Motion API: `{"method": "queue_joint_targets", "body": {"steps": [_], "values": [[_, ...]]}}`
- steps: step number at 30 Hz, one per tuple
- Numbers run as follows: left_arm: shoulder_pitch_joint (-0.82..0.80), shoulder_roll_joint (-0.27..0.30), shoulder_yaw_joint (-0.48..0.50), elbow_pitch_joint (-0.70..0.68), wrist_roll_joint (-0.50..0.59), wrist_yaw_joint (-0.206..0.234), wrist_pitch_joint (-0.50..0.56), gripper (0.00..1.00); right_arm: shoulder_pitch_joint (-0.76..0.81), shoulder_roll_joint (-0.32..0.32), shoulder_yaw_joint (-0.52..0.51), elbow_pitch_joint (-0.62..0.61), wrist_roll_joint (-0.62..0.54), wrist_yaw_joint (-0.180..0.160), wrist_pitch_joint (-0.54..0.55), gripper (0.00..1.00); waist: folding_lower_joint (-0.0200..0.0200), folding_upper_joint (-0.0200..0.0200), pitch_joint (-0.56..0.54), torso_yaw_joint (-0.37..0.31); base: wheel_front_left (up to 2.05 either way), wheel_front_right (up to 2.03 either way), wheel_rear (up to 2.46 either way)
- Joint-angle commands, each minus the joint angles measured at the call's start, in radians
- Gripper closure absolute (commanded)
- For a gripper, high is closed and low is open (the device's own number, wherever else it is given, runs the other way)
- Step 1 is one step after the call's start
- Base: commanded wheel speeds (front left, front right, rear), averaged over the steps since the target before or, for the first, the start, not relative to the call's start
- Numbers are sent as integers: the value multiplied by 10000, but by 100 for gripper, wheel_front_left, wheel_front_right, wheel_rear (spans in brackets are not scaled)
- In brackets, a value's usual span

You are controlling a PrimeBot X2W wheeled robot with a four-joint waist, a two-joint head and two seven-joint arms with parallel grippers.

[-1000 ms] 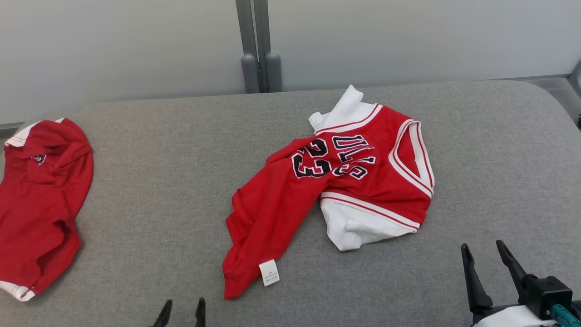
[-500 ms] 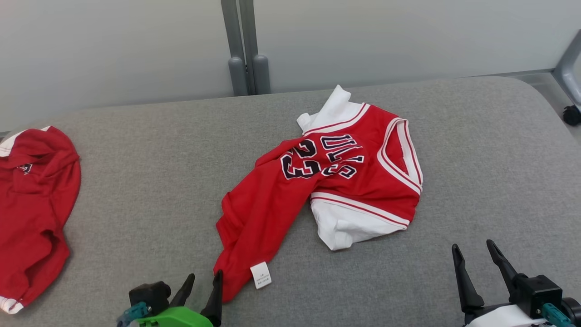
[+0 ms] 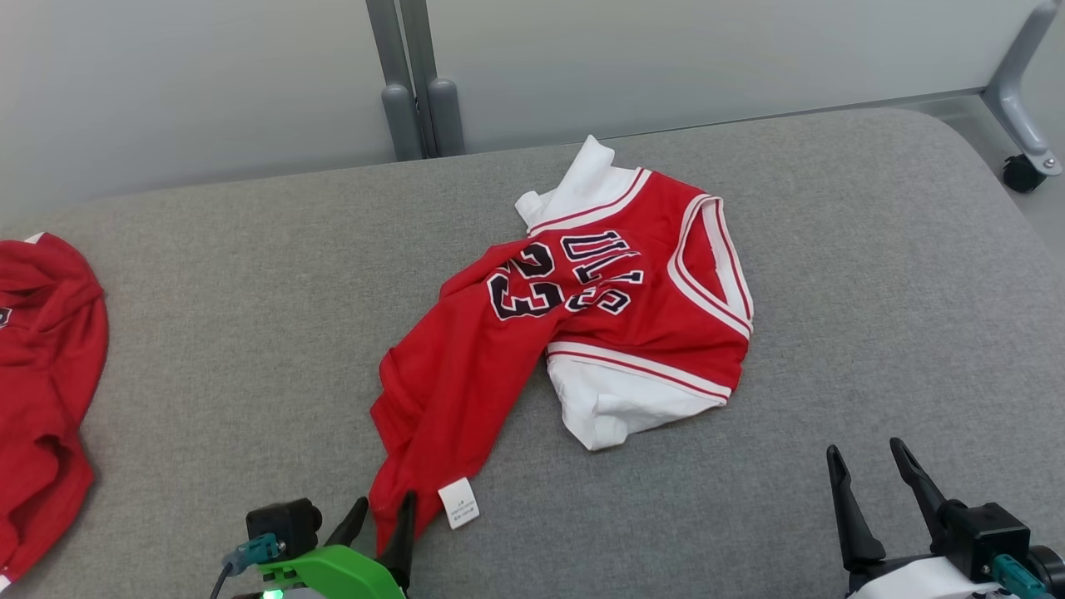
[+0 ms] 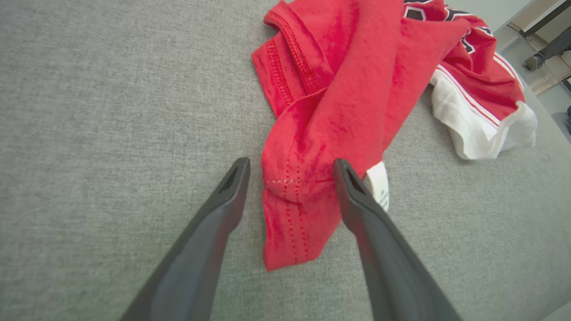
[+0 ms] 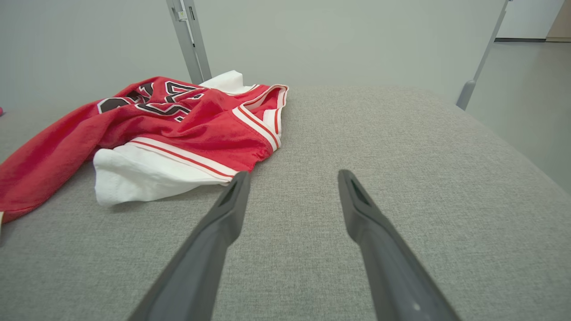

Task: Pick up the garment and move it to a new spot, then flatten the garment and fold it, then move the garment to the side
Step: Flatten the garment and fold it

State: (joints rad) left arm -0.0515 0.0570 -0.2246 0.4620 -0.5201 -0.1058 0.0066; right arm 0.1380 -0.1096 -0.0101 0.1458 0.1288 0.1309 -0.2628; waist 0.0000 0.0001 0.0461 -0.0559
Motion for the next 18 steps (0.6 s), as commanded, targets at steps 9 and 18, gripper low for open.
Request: {"method": "queue_joint_targets", "body": {"steps": [9, 18], "values": [[-105, 124, -56, 152, -147, 41, 28, 62, -179, 3, 9, 17, -23, -3, -31, 0, 0, -1, -46, -26, 0, 0, 0], [-412, 182, 9, -54, -429, -73, -154, 100, -172, -1, -39, 52, -34, -3, -31, 0, 0, -1, -89, -65, 0, 0, 0]]}}
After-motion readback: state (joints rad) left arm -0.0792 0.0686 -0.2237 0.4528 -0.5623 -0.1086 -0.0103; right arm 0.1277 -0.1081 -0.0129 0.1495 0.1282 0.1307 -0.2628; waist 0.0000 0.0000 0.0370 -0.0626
